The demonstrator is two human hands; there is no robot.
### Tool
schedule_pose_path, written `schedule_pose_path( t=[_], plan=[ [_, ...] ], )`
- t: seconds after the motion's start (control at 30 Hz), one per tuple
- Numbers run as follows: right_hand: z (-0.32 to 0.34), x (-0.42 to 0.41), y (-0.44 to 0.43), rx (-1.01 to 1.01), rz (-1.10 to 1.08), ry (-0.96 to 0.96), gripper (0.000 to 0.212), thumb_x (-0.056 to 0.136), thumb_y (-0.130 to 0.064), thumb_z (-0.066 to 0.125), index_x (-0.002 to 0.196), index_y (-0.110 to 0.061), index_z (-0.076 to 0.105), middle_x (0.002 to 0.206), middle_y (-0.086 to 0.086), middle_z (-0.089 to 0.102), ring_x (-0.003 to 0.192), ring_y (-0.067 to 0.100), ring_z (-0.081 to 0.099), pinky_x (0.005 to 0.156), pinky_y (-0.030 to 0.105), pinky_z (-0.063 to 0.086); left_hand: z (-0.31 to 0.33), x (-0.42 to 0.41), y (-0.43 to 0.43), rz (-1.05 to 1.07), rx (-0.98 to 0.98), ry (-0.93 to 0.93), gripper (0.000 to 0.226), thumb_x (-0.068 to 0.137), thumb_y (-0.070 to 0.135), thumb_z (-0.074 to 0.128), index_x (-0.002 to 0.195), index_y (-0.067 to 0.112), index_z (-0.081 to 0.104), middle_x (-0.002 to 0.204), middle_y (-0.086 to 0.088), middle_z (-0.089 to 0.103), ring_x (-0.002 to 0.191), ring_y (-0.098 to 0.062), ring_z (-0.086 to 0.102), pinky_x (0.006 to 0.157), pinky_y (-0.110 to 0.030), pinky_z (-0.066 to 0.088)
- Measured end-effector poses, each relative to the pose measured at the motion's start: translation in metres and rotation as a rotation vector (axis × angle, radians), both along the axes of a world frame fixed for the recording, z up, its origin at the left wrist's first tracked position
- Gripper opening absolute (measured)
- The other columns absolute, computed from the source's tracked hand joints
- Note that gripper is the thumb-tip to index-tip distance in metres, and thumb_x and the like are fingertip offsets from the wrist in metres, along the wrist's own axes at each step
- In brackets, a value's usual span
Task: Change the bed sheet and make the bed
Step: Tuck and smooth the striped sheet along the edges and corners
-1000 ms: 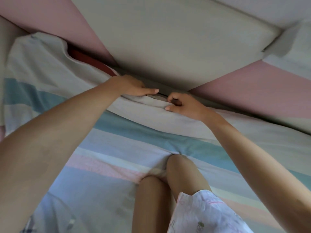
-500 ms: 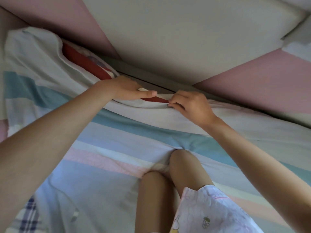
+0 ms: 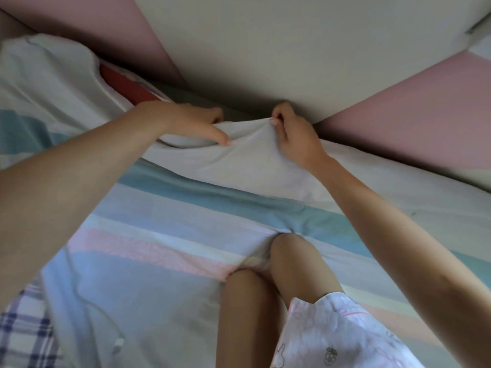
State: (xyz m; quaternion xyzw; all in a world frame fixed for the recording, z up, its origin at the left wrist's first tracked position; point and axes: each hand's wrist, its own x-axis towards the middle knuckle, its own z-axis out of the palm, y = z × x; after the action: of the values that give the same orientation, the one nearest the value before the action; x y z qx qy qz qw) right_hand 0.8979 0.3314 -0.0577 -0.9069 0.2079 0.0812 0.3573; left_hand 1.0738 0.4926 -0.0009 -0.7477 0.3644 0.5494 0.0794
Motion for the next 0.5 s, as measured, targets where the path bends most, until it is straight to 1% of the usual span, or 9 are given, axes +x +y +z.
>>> schedule_pose_path(
  t=[0.07, 0.1, 0.13, 0.2, 0.23, 0.3, 0.37, 0.43, 0.5],
  plan=[
    [-0.008, 0.007, -0.001, 0.187, 0.015, 0.184, 0.021, 0.103, -0.022, 0.036, 0.109, -0.01, 0.051, 0.091, 0.002, 0.054, 0.082, 0.019, 0.051, 0.071, 0.03, 0.038, -0.004, 0.002, -0.003, 0.049, -0.035, 0.046, 0.039, 0.072, 0.056, 0.058, 0.091, 0.025, 0.042, 0.092, 0.0, 0.052, 0.077, -0.016, 0.045, 0.066, -0.033, 0.032],
    [-0.011, 0.008, 0.001, 0.246, 0.025, 0.267, 0.022, 0.103, -0.023, 0.036, 0.111, -0.01, 0.053, 0.097, 0.002, 0.054, 0.089, 0.018, 0.05, 0.074, 0.027, 0.036, -0.004, 0.002, -0.003, 0.059, -0.05, 0.065, 0.032, 0.079, 0.046, 0.062, 0.086, 0.024, 0.039, 0.088, -0.001, 0.049, 0.073, -0.015, 0.041, 0.064, -0.033, 0.029],
    [-0.014, 0.009, 0.002, 0.282, 0.023, 0.325, 0.024, 0.103, -0.024, 0.037, 0.112, -0.012, 0.054, 0.101, 0.001, 0.054, 0.093, 0.017, 0.05, 0.076, 0.024, 0.033, -0.006, 0.001, -0.003, 0.063, -0.062, 0.087, 0.03, 0.082, 0.038, 0.064, 0.083, 0.023, 0.038, 0.086, -0.002, 0.047, 0.071, -0.014, 0.038, 0.062, -0.032, 0.028],
    [-0.017, 0.01, 0.006, 0.351, -0.019, 0.386, 0.026, 0.103, -0.025, 0.037, 0.116, -0.014, 0.057, 0.11, 0.003, 0.057, 0.103, 0.018, 0.051, 0.083, 0.022, 0.032, -0.006, 0.002, -0.001, 0.069, -0.103, 0.116, 0.034, 0.082, 0.034, 0.066, 0.082, 0.022, 0.035, 0.082, 0.0, 0.042, 0.071, -0.014, 0.035, 0.061, -0.032, 0.027],
    [-0.017, 0.01, 0.008, 0.385, -0.046, 0.402, 0.029, 0.103, -0.026, 0.038, 0.12, -0.013, 0.057, 0.119, 0.005, 0.058, 0.112, 0.02, 0.051, 0.087, 0.021, 0.031, -0.005, 0.002, 0.001, 0.073, -0.13, 0.129, 0.035, 0.083, 0.031, 0.067, 0.084, 0.021, 0.033, 0.082, 0.0, 0.04, 0.072, -0.015, 0.034, 0.061, -0.032, 0.027],
    [-0.013, 0.008, 0.011, 0.443, -0.087, 0.426, 0.036, 0.104, -0.026, 0.037, 0.132, -0.011, 0.053, 0.138, 0.007, 0.051, 0.128, 0.021, 0.044, 0.094, 0.019, 0.027, -0.003, 0.003, 0.005, 0.072, -0.164, 0.153, 0.035, 0.087, 0.024, 0.066, 0.087, 0.021, 0.031, 0.083, 0.0, 0.038, 0.073, -0.015, 0.034, 0.064, -0.033, 0.028],
    [-0.01, 0.004, 0.011, 0.473, -0.101, 0.429, 0.04, 0.104, -0.026, 0.035, 0.139, -0.009, 0.046, 0.146, 0.007, 0.043, 0.135, 0.021, 0.038, 0.094, 0.015, 0.022, -0.002, 0.002, 0.009, 0.035, -0.178, 0.18, 0.033, 0.084, 0.027, 0.067, 0.083, 0.025, 0.034, 0.085, 0.001, 0.042, 0.075, -0.015, 0.037, 0.068, -0.033, 0.03],
    [-0.009, 0.0, 0.01, 0.482, -0.096, 0.435, 0.043, 0.105, -0.028, 0.034, 0.142, -0.009, 0.042, 0.148, 0.007, 0.04, 0.137, 0.02, 0.035, 0.093, 0.014, 0.02, -0.001, 0.001, 0.011, -0.019, -0.183, 0.184, 0.025, 0.079, 0.036, 0.066, 0.079, 0.027, 0.042, 0.084, 0.008, 0.05, 0.078, -0.015, 0.044, 0.072, -0.034, 0.033],
    [-0.007, 0.0, 0.009, 0.495, -0.098, 0.468, 0.042, 0.104, -0.028, 0.035, 0.142, -0.011, 0.042, 0.148, 0.005, 0.041, 0.137, 0.021, 0.035, 0.102, 0.02, 0.022, -0.002, 0.0, 0.013, -0.057, -0.183, 0.159, 0.021, 0.078, 0.043, 0.066, 0.077, 0.027, 0.051, 0.082, 0.013, 0.055, 0.078, -0.013, 0.049, 0.072, -0.033, 0.035]
  ],
)
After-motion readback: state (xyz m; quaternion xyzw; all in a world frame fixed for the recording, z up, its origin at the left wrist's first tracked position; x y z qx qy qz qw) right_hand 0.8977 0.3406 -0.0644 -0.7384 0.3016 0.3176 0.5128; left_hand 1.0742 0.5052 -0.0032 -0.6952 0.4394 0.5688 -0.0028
